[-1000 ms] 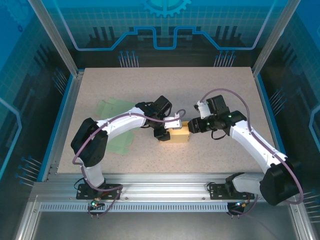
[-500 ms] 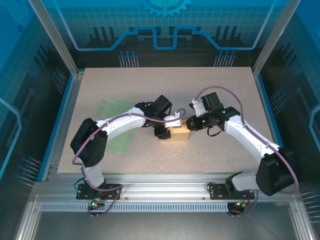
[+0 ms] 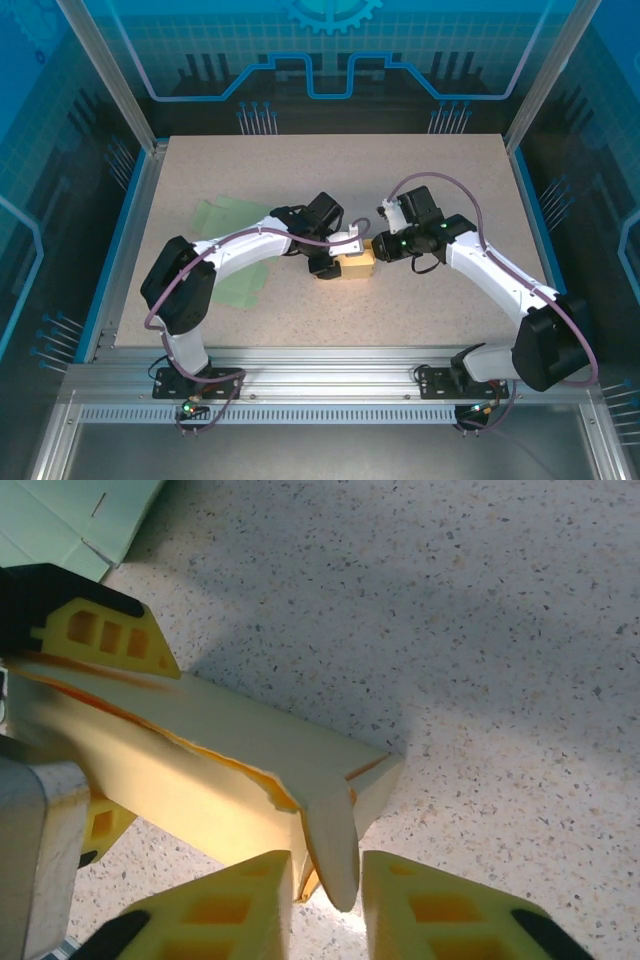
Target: Fold the paper box
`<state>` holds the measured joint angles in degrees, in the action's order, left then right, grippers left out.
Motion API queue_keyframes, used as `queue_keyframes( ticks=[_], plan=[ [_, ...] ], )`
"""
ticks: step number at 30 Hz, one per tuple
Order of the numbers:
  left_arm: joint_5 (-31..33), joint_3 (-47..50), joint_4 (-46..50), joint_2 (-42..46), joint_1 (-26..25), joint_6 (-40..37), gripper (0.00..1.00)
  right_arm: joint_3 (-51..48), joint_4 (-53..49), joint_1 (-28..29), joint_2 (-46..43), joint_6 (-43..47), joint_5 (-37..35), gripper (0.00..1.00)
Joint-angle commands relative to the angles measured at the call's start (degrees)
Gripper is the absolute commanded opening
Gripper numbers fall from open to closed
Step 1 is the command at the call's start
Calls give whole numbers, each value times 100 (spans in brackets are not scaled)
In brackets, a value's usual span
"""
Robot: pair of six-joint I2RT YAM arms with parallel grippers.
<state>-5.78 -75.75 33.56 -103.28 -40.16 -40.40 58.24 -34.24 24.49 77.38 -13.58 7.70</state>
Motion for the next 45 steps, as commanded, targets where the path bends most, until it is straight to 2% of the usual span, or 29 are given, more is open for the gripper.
queue_keyframes(
  ticks=[1,5,11,16,21,27,33,39,45],
  plan=[
    [27,65,-60,195,26,94,57,39,141,123,124,-127,-124,28],
    [24,70,-69,185,26,102,57,36,207,170,171,-145,-156,20],
    [18,108,-138,194,25,103,56,101,233,205,233,-145,-217,23],
    [-6,117,-188,191,22,116,56,109,292,205,251,-247,-142,10],
    [-3,104,-218,155,18,136,55,39,508,205,234,-453,246,5],
    [26,128,-262,145,24,164,55,-64,620,221,259,-633,269,0],
    [112,131,-376,111,19,250,52,-127,655,292,301,-788,167,0],
    [186,96,-377,59,25,296,51,-145,538,410,486,-839,-340,0],
    [259,145,-485,128,23,305,55,-148,554,435,576,-865,-406,0]
  ],
)
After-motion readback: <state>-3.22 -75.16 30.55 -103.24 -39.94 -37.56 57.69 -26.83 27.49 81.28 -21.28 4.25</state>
